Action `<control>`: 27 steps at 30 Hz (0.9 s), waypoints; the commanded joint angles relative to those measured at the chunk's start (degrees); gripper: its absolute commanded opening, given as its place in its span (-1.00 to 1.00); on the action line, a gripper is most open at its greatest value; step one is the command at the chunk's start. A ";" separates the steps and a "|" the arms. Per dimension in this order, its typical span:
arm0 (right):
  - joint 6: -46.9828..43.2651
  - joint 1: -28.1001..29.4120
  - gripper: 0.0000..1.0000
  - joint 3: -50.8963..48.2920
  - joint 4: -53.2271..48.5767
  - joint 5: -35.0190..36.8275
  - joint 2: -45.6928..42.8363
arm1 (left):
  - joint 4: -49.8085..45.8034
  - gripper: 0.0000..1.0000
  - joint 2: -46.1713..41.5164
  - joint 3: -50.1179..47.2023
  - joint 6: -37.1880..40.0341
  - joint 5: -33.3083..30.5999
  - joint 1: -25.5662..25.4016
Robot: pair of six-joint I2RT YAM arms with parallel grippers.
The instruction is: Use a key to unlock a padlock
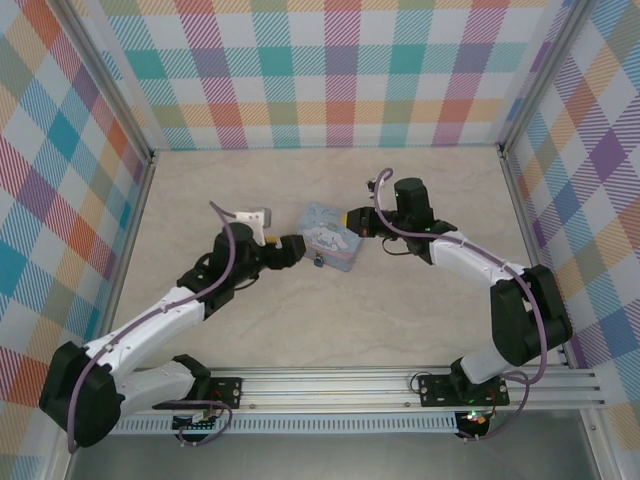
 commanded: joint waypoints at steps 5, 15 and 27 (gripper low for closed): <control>-3.03 -0.19 -0.95 -2.13 -2.15 1.94 -0.99 | 3.75 0.62 6.82 -3.30 8.13 -1.73 -3.54; -1.04 -0.21 -0.95 -2.86 0.35 2.31 1.96 | 16.33 0.70 19.45 -3.61 6.17 5.35 -3.77; -0.98 -0.12 -0.95 0.32 3.88 1.56 8.17 | 32.01 0.62 29.79 -4.62 4.54 9.18 -1.15</control>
